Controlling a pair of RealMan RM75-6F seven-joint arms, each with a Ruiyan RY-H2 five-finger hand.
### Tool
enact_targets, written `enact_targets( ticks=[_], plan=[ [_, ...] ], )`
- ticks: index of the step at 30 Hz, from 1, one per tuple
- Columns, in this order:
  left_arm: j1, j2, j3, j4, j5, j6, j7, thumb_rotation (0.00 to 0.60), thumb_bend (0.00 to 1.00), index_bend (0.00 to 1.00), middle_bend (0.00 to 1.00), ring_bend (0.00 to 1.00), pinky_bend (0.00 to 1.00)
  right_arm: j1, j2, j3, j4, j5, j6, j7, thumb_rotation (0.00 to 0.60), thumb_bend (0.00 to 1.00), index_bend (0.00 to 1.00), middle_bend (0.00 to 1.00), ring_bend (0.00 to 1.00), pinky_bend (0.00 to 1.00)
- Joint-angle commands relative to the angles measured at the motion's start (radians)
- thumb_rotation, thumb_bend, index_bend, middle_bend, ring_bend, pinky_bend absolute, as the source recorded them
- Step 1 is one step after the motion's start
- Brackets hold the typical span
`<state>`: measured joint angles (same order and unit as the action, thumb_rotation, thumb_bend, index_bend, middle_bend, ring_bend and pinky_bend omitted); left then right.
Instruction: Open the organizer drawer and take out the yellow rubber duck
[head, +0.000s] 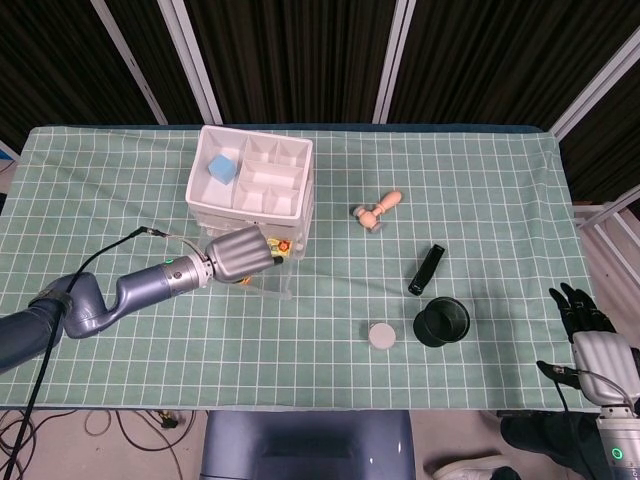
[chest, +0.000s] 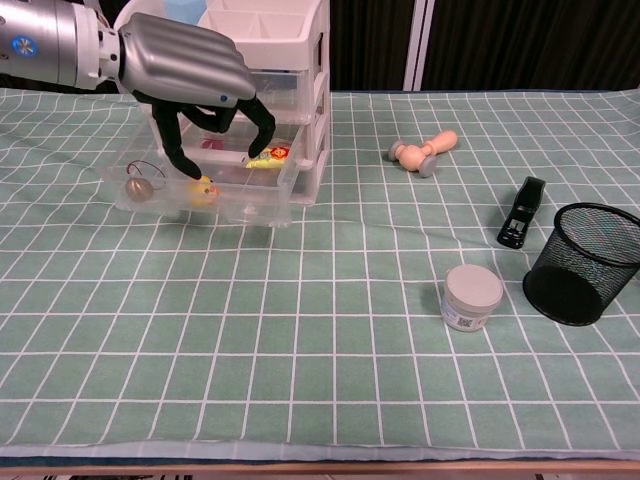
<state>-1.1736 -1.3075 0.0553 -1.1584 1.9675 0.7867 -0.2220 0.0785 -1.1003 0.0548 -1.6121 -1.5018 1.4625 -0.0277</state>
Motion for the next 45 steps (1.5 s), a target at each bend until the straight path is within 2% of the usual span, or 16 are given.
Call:
enact_targets(
  ticks=[1, 20, 40, 45],
  plan=[
    [-0.043, -0.027, 0.058, 0.067, 0.051, 0.054, -0.06, 0.6, 0.1, 0.41, 1.0, 1.0, 1.0, 0.0, -0.001, 0.001, 0.001, 0.001, 0.0, 0.001, 0.6, 0.07, 0.0, 0.0, 0.0, 0.23],
    [-0.098, -0.036, 0.166, 0.13, 0.073, 0.088, -0.1, 0.6, 0.09, 0.41, 1.0, 1.0, 1.0, 0.001, -0.001, 0.009, -0.003, 0.022, -0.007, 0.009, 0.6, 0.07, 0.0, 0.0, 0.0, 0.23],
    [-0.093, -0.08, 0.211, 0.183, 0.036, 0.095, -0.118, 0.6, 0.1, 0.43, 1.0, 1.0, 1.0, 0.003, -0.004, 0.012, -0.01, 0.035, -0.016, 0.005, 0.6, 0.08, 0.0, 0.0, 0.0, 0.23],
    [-0.099, -0.094, 0.218, 0.188, 0.031, 0.095, -0.128, 0.6, 0.16, 0.47, 1.0, 1.0, 1.0, 0.004, -0.003, 0.013, -0.011, 0.036, -0.017, 0.011, 0.6, 0.08, 0.0, 0.0, 0.0, 0.23]
  ],
)
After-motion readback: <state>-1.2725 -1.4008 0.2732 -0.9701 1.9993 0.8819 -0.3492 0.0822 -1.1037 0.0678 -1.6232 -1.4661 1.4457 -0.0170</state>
